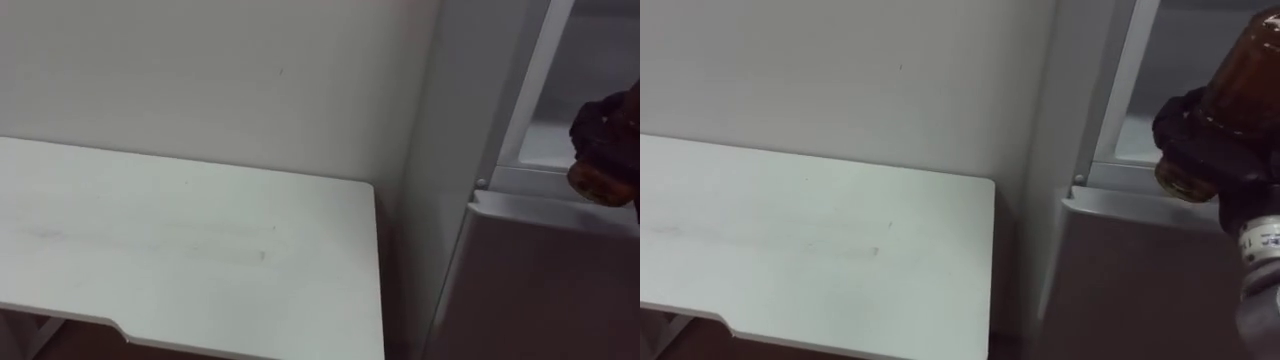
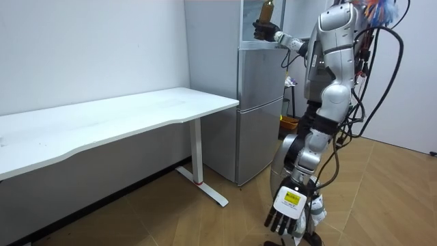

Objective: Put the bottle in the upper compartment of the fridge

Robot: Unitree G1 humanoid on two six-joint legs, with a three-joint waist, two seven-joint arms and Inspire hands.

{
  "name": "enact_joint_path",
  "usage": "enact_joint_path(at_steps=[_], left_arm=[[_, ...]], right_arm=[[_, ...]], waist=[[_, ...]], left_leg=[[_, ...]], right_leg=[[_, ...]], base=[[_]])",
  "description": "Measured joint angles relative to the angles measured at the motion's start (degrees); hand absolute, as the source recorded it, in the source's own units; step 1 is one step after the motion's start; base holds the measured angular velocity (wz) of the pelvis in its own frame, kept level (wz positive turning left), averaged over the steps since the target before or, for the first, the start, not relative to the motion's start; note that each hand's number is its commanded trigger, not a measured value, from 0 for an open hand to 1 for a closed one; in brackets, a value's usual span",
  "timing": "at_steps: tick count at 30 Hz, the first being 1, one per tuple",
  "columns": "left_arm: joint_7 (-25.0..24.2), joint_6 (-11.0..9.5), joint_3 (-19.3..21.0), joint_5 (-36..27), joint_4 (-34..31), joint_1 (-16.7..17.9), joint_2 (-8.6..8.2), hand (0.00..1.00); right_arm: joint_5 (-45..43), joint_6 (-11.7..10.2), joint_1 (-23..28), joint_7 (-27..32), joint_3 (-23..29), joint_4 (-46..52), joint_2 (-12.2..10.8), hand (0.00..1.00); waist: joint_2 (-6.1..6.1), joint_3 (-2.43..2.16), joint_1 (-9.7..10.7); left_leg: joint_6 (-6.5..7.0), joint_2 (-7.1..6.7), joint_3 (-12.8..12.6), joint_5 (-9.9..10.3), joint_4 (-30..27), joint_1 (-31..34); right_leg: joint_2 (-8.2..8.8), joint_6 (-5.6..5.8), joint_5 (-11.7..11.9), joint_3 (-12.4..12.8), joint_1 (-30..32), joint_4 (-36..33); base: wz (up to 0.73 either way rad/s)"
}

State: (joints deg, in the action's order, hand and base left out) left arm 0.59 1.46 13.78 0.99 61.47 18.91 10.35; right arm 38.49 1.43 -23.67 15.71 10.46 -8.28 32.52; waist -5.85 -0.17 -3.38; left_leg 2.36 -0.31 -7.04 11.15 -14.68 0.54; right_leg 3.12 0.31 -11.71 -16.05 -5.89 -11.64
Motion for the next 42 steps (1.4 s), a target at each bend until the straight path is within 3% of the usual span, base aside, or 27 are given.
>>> enact_joint_path(at_steps=[3,7,12,15,19,22,28,31,35,38,42], left_arm=[[0.00,0.03,0.39,-0.18,-0.02,0.28,0.08,0.00],[0.05,0.11,0.82,-0.17,0.00,1.34,0.32,0.00],[0.05,0.30,1.42,-0.12,-0.03,1.73,0.73,0.00],[0.03,0.47,1.41,-0.06,-0.02,2.08,1.34,0.00],[-0.27,0.59,1.03,1.08,-0.13,1.89,2.76,0.00],[-0.53,0.83,0.56,1.30,-0.19,1.85,3.92,0.00],[0.10,1.26,0.41,1.50,-2.81,1.74,4.05,0.00],[0.27,2.06,-1.08,1.48,-4.12,1.06,4.15,0.00],[0.70,2.06,-2.24,0.80,-4.16,-0.64,4.38,0.00],[1.51,2.02,-4.12,0.54,-4.26,-2.02,4.73,0.00],[1.49,2.01,-6.19,0.56,-4.56,-3.44,4.93,0.00]], right_arm=[[0.60,0.23,-1.18,0.86,0.00,-2.71,0.58,1.00],[0.79,1.29,-1.65,2.19,0.00,-4.64,3.35,1.00],[0.31,2.24,-6.98,6.05,-0.03,-7.67,6.14,1.00],[-0.53,2.23,-9.51,7.60,-0.23,-9.71,6.30,1.00],[-0.84,2.20,-12.08,9.27,-2.12,-13.64,6.31,1.00],[-0.81,2.32,-13.49,10.42,-4.56,-16.08,6.30,1.00],[-0.50,2.41,-19.89,15.70,-6.75,-22.43,6.30,1.00],[0.02,2.40,-22.54,16.85,-7.77,-25.02,6.31,1.00],[0.46,1.17,-26.33,18.06,-10.94,-27.48,6.78,1.00],[0.42,-1.37,-27.55,17.80,-12.36,-29.79,7.40,1.00],[0.42,-2.88,-29.83,17.80,-13.60,-34.23,7.49,1.00]], waist=[[0.01,0.00,0.04],[0.05,-0.04,0.24],[-0.04,-0.05,0.33],[-0.54,-0.12,-0.07],[-1.54,-0.54,-0.50],[-2.15,-0.49,-0.52],[-2.19,-0.45,-1.58],[-1.98,-0.14,-1.57],[-1.45,0.75,-1.88],[-1.21,0.91,-2.16],[-0.94,1.10,-3.03]], left_leg=[[0.01,-0.01,0.00,0.01,-0.07,0.05],[0.03,-0.25,0.73,-0.06,-0.09,0.52],[0.04,-0.45,1.15,-0.57,-0.18,1.91],[-0.02,-0.43,1.14,-0.57,-0.35,2.28],[-0.20,-0.37,1.59,-0.73,-0.75,4.26],[-0.24,-0.41,2.18,-0.96,-0.89,5.63],[-0.24,-0.31,2.80,-1.11,-2.37,8.77],[-0.26,-0.05,3.94,-1.09,-3.01,9.74],[-0.26,0.11,4.57,-1.07,-3.99,11.65],[-0.26,0.33,4.84,-1.08,-4.71,13.10],[-0.26,0.49,5.06,-1.08,-5.13,13.41]], right_leg=[[0.02,0.00,0.00,-0.34,0.00,0.00],[0.23,0.02,-0.01,-1.40,0.00,-0.05],[0.26,-0.01,0.01,-2.04,1.12,-0.10],[0.10,-0.04,-0.01,-2.24,1.32,0.04],[-0.05,-0.27,0.10,-2.55,3.03,-0.05],[-0.08,-0.47,0.27,-3.10,4.14,-0.08],[-0.20,-0.72,0.51,-4.06,6.48,-0.16],[-0.25,-0.75,0.53,-4.71,6.83,-0.13],[-0.47,-1.05,0.82,-5.06,8.07,-0.27],[-0.74,-1.16,1.18,-5.36,8.98,-0.30],[-0.94,-1.27,1.36,-5.44,8.97,-0.27]], base=[[0.00],[0.06],[0.08],[0.03],[0.03],[0.06],[0.08],[0.13],[0.05],[0.04],[0.00]])
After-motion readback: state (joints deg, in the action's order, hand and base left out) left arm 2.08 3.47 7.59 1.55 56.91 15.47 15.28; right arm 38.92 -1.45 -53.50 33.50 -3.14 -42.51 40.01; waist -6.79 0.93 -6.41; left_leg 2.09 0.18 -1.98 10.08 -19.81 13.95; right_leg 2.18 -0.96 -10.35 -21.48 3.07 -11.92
